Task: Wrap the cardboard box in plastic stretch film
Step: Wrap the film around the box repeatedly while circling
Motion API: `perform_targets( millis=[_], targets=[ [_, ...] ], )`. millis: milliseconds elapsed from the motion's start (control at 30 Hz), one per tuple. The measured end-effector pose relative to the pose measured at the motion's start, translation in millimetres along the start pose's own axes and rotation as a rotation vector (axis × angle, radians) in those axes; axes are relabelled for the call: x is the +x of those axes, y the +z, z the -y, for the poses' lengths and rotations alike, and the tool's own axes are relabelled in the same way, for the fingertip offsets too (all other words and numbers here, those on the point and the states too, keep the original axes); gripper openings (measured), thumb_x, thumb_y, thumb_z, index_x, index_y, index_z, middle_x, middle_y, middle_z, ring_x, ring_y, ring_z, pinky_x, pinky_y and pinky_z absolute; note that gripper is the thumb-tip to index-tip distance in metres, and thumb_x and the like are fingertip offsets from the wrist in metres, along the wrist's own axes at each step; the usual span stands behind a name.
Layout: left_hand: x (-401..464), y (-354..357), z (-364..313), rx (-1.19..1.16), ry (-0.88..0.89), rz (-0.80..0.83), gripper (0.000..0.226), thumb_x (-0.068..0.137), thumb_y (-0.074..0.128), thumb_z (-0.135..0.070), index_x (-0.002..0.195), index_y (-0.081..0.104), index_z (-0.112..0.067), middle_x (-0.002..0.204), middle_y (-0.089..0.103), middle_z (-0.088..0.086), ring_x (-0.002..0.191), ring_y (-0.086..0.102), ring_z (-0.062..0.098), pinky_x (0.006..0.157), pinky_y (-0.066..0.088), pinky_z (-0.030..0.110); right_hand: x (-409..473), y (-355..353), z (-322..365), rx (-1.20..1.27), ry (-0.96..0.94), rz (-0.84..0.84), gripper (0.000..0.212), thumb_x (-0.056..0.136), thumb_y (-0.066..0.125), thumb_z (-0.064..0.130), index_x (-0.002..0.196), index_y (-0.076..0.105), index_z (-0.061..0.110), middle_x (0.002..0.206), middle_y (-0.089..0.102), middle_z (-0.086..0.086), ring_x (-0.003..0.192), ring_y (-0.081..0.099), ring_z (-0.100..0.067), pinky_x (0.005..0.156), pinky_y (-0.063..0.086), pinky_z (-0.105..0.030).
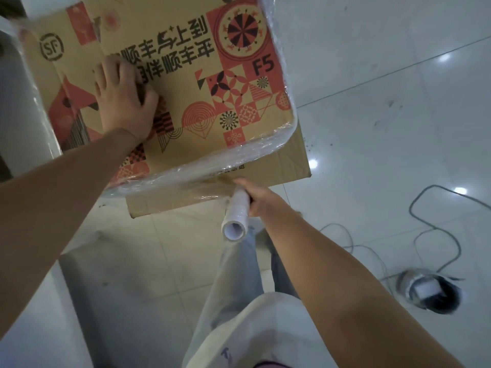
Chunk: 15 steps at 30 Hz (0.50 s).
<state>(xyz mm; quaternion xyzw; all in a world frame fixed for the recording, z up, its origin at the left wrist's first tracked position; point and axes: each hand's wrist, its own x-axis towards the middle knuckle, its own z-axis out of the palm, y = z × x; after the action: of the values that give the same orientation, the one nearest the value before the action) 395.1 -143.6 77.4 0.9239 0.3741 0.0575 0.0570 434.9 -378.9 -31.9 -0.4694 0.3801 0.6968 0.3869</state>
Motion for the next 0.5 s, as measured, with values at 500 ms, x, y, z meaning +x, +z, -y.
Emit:
perform_targets(
  millis=[500],
  targets=[
    [-0.9, 1.1, 1.6, 0.001, 0.014, -0.012, 0.027, 0.086, 0.042, -0.027, 0.097, 0.043, -0.002, 0.119, 0.042, 0.022, 0.112, 0.038, 0.035, 0.095, 0.027, 0.040, 0.9, -28.7, 20.4, 0.100, -0.018, -0.138, 0.036, 0.089, 0.054, 0.039, 0.081, 0.046, 0.006, 0.073, 0.050, -0.012, 0.066, 0.051, -0.025, 0.054, 0.050, -0.031]
  ],
)
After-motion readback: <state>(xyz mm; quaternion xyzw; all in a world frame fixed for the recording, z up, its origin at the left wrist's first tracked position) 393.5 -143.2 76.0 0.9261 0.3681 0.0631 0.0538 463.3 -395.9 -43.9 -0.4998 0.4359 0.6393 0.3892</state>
